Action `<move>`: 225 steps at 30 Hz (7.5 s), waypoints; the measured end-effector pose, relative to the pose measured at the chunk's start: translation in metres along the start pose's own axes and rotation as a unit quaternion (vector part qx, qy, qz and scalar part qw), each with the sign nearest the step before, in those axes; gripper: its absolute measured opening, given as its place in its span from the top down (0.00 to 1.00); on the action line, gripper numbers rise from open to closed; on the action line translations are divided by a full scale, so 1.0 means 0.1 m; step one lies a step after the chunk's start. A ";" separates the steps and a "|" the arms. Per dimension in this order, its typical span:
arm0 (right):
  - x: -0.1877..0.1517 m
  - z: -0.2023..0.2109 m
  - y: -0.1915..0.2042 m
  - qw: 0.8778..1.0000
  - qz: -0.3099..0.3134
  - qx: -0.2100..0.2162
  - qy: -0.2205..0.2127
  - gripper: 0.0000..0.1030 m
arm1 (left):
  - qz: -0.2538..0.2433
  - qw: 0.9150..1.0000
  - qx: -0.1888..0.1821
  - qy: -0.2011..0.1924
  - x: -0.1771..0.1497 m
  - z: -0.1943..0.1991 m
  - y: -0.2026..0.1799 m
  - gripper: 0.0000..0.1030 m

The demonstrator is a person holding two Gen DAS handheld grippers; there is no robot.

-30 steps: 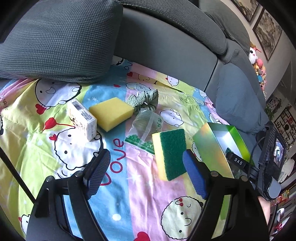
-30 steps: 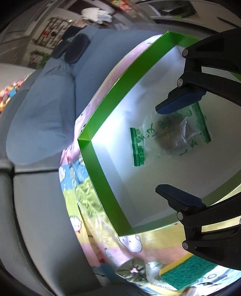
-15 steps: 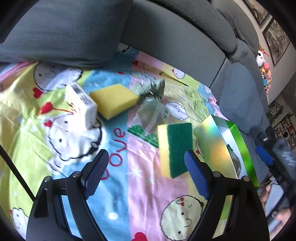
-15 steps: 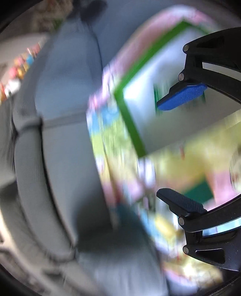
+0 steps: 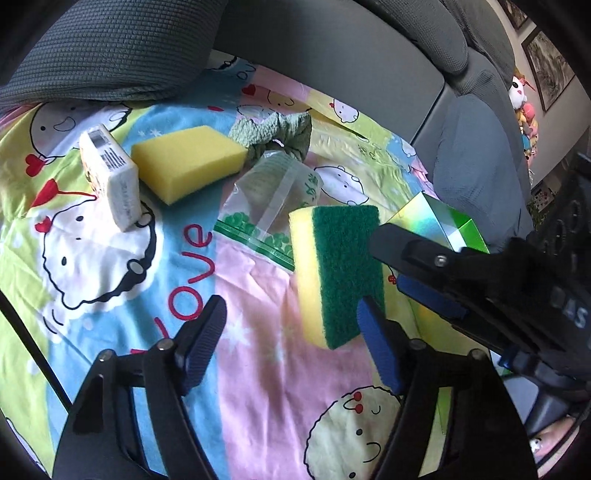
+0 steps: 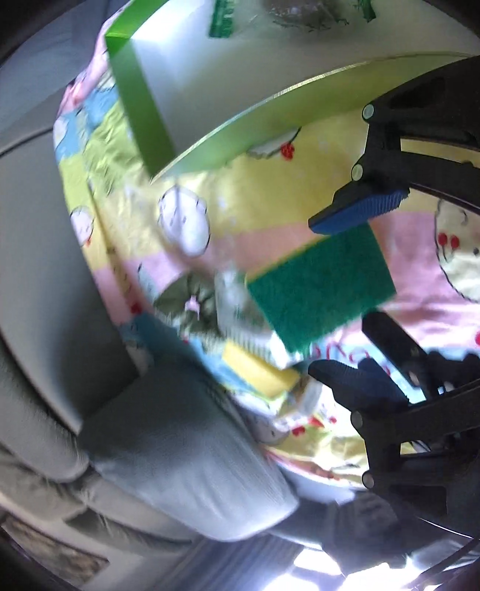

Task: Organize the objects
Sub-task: 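Grasp the green-and-yellow scouring pad with the right gripper and lift, then carry the scouring pad into the white box and release it, then grasp the second clear bag with green print using the right gripper, then carry the bag into the white box and lower it beside the first bag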

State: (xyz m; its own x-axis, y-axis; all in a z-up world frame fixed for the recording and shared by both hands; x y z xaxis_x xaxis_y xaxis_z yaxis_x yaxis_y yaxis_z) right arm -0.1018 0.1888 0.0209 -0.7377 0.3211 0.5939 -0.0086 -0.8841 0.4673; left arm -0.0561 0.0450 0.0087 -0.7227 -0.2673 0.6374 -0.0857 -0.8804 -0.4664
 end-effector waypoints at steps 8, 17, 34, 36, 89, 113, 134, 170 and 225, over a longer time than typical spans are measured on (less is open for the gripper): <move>-0.07 -0.22 -0.21 0.999 -0.034 0.004 0.033 0.45 | -0.019 1.000 -0.007 0.016 -0.06 -0.15 -0.11 0.61; -0.09 -0.27 -0.25 0.998 -0.049 0.025 0.044 0.45 | -0.036 0.999 -0.027 0.024 -0.12 -0.22 -0.23 0.74; -0.08 0.11 -0.10 0.997 -0.040 0.059 0.020 0.45 | -0.064 0.996 -0.043 -0.041 0.02 0.10 -0.48 0.74; -0.05 0.25 -0.03 0.997 -0.030 0.066 0.002 0.45 | -0.076 0.994 -0.049 -0.061 0.05 0.22 -0.56 0.74; 0.12 1.75 -1.29 0.977 -0.127 -0.066 -0.157 0.45 | -0.182 0.957 -0.225 -0.008 -0.32 0.02 -2.24 0.74; 0.02 1.76 -1.64 0.968 -0.153 -0.153 -0.128 0.45 | -0.143 0.960 -0.231 0.063 -0.48 -0.17 -2.18 0.68; 0.24 0.95 0.11 0.993 -0.022 0.066 -0.096 0.12 | 0.007 0.990 0.121 -0.066 0.21 0.71 0.34 0.09; -0.34 -0.17 0.55 0.989 0.052 0.023 0.138 0.48 | 0.103 0.979 0.165 -0.066 0.26 0.84 0.92 0.09; -0.27 0.23 0.33 0.991 0.001 0.119 0.061 0.42 | -0.013 0.999 -0.043 -0.002 -0.03 0.55 -0.30 0.54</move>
State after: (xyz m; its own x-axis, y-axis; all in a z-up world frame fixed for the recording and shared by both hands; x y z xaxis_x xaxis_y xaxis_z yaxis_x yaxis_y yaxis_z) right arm -0.0666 0.1590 0.0353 -0.8138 0.2638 0.5178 0.1408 -0.7749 0.6162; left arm -0.0138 0.0506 0.0543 -0.7167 -0.2474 0.6521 -0.1625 -0.8500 -0.5011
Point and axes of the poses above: each gripper's, at about its wrist camera, not at the fingertips, and z roughly against the way its jaws point, y to its left, x to its top, the point moved 3 cm from there along -z, roughly the way its jaws point, and after that the axes turned 10 degrees about -y, right-handed, at the moved point
